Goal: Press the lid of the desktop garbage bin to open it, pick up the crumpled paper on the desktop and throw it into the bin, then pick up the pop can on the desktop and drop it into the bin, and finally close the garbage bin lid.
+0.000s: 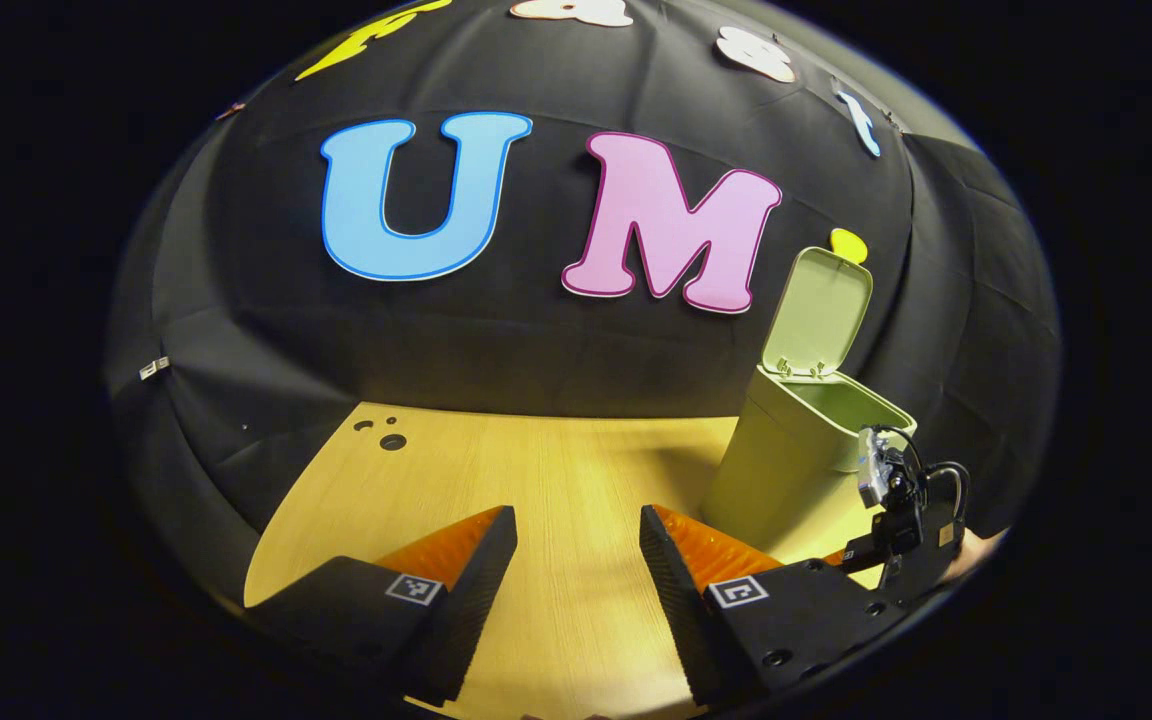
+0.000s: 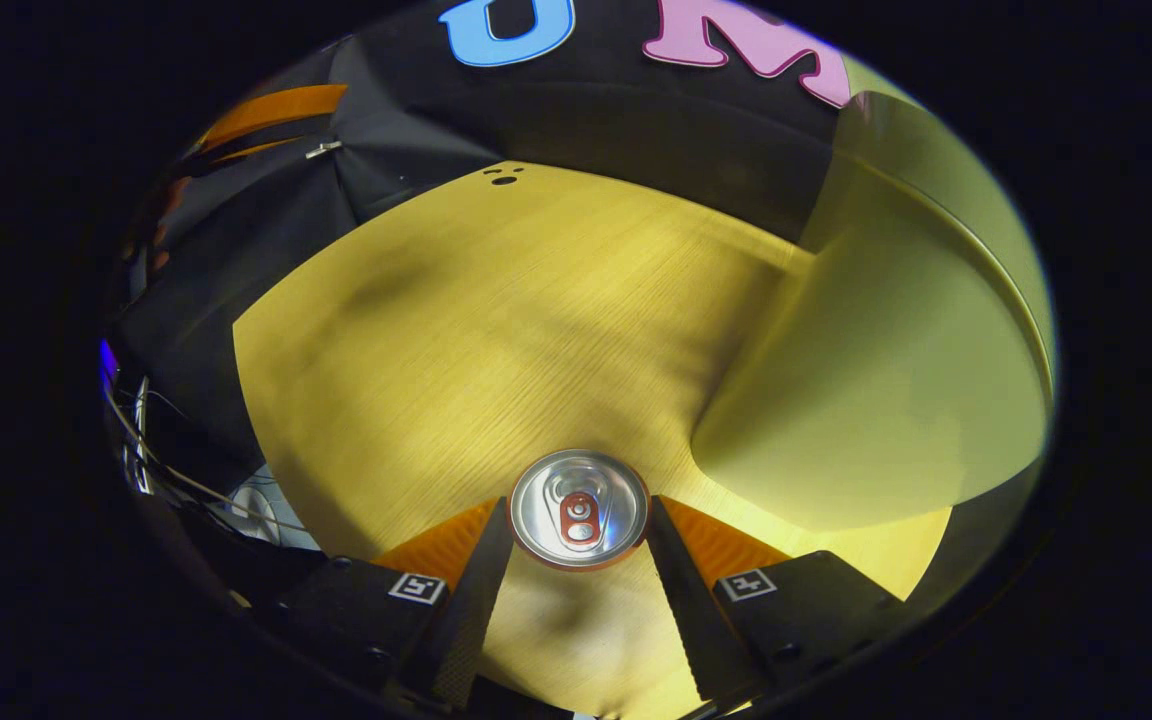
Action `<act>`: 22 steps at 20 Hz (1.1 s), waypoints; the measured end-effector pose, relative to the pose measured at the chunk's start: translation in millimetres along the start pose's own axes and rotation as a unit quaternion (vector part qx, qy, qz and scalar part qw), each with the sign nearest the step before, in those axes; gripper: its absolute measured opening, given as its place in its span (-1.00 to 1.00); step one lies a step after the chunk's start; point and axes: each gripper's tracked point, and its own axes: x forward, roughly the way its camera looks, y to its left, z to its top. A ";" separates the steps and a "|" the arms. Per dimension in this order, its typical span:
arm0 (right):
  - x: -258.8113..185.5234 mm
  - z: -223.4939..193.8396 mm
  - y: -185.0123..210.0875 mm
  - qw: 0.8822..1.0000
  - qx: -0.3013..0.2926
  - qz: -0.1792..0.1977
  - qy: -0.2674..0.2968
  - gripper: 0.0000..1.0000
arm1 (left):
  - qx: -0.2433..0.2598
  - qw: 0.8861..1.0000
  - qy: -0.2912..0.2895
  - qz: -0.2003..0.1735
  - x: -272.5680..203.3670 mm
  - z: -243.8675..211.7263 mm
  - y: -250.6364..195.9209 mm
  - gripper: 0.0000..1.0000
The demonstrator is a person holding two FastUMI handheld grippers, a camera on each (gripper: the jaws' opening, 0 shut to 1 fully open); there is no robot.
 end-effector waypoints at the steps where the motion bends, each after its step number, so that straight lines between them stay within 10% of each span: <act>1: -3.5 2.7 0.3 1.000 0.001 0.001 -0.001 0.67 | 0.000 1.000 0.000 -0.003 0.4 0.0 -0.9 0.63; 22: -204.3 149.0 -47.3 0.969 0.103 -0.068 -0.212 0.64 | 0.006 0.997 0.005 -0.076 14.3 -8.4 -34.6 0.63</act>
